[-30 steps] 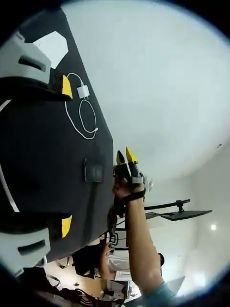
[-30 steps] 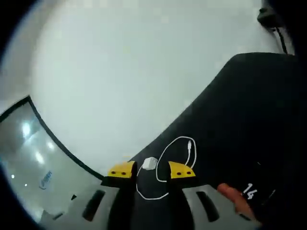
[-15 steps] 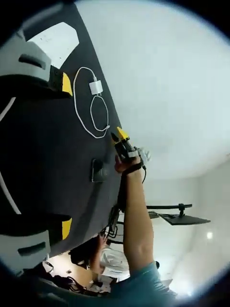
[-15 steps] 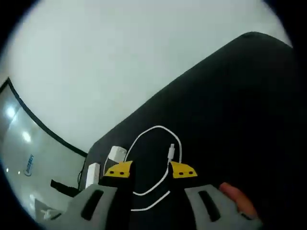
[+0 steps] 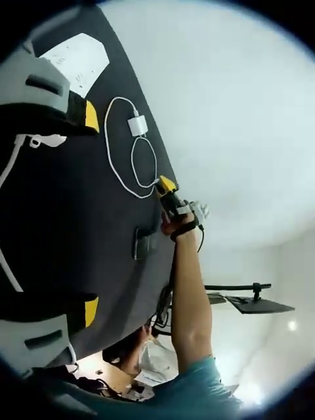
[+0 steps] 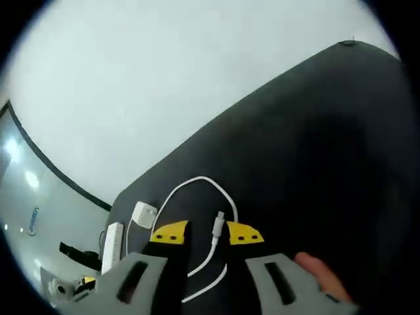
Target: Connect the charging cable to the phone, plug the charger into the socket, and turn on the power strip switch to charge the phone.
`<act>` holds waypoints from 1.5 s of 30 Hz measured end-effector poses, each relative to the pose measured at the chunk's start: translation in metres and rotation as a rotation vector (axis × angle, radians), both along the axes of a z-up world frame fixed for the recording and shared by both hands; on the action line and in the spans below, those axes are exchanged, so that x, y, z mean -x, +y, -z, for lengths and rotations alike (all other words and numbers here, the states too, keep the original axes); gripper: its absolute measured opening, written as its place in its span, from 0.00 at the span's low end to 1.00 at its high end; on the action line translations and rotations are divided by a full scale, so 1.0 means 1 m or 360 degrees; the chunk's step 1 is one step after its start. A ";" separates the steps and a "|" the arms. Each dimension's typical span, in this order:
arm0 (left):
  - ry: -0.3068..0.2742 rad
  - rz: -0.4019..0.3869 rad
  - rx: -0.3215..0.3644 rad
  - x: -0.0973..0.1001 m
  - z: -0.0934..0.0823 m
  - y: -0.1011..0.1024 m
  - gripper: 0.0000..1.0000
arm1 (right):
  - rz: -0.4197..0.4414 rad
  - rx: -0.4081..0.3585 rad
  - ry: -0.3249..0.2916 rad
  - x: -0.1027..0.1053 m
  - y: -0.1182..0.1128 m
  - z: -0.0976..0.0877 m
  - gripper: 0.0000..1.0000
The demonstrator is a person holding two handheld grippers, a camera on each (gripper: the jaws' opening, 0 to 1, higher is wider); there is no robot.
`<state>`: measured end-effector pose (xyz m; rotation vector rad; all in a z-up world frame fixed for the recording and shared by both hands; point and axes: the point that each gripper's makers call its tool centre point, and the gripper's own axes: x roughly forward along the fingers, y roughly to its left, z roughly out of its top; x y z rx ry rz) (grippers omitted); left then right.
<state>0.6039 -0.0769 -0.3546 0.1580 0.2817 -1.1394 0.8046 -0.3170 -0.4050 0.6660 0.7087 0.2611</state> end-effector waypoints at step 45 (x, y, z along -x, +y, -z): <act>-0.0267 -0.0117 -0.0060 -0.112 -0.030 -0.158 0.25 | 0.0188 -0.0651 -0.0288 0.084 0.056 -0.073 0.03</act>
